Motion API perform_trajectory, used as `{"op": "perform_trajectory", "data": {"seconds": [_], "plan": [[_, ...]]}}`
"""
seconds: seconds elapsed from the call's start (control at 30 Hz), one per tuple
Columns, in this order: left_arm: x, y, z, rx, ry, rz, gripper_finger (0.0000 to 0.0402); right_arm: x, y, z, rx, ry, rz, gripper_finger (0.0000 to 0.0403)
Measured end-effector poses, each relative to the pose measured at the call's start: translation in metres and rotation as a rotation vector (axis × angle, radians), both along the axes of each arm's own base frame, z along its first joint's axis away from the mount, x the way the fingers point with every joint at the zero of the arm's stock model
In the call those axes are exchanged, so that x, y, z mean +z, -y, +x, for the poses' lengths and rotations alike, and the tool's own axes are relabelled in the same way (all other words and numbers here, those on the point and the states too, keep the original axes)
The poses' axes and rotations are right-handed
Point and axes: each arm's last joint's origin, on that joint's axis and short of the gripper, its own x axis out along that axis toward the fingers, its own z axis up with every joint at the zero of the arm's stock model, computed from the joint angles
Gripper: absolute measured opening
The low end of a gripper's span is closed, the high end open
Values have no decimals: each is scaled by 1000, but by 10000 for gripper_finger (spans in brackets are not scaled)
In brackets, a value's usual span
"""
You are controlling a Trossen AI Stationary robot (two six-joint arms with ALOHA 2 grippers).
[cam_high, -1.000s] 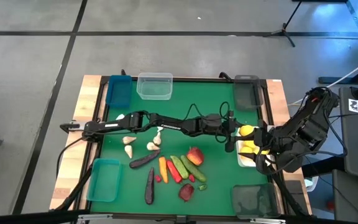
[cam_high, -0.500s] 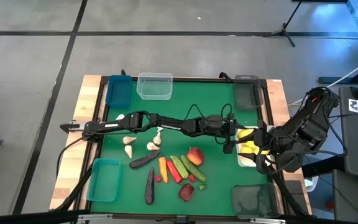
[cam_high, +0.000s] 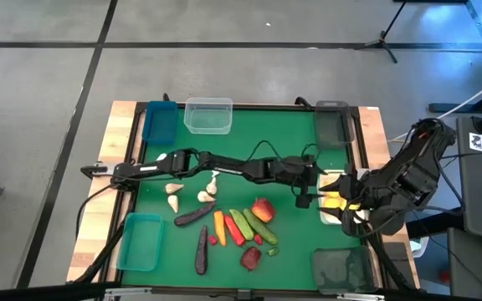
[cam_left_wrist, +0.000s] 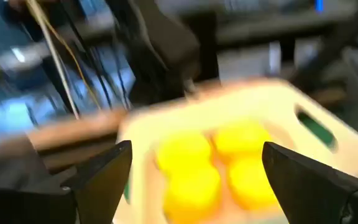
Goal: Sort produce into baskets
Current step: Put the red apple into the top black bin
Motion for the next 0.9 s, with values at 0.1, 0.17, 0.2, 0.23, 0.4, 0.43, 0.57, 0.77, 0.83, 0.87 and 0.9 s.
{"op": "perform_trajectory", "data": {"seconds": [0.1, 0.17, 0.2, 0.23, 0.4, 0.43, 0.57, 0.77, 0.83, 0.87, 0.9], "plan": [[28, 3, -16, -28, -164, 1, 356, -3, -4, 3, -1, -11, -12, 264], [56, 3, -31, -87, -230, -5, 356, -4, -5, 4, 0, -16, -18, 264], [69, 3, -38, -121, -254, -15, 356, -5, -6, 5, 0, -18, -21, 264], [83, 3, -47, -151, -283, -21, 356, -5, -6, 5, 0, -18, -21, 264], [147, -4, -97, -175, -374, -10, 356, -5, -6, 5, 3, -16, -22, 264], [161, -9, -109, -163, -380, -14, 356, -5, -6, 5, 5, -14, -27, 264], [212, -26, -168, -101, -406, -44, 356, -4, -7, 6, 8, 1, -43, 264], [260, -24, -274, -7, -350, -22, 356, -6, -8, 10, -12, 34, -130, 264], [271, -20, -314, 43, -266, -9, 356, -6, -9, 11, -30, 49, -153, 264], [274, -18, -332, 59, -217, -22, 356, -7, -9, 12, -39, 54, -162, 264], [274, -15, -350, 68, -171, -34, 356, -8, -11, 13, -45, 58, -172, 264]]}}
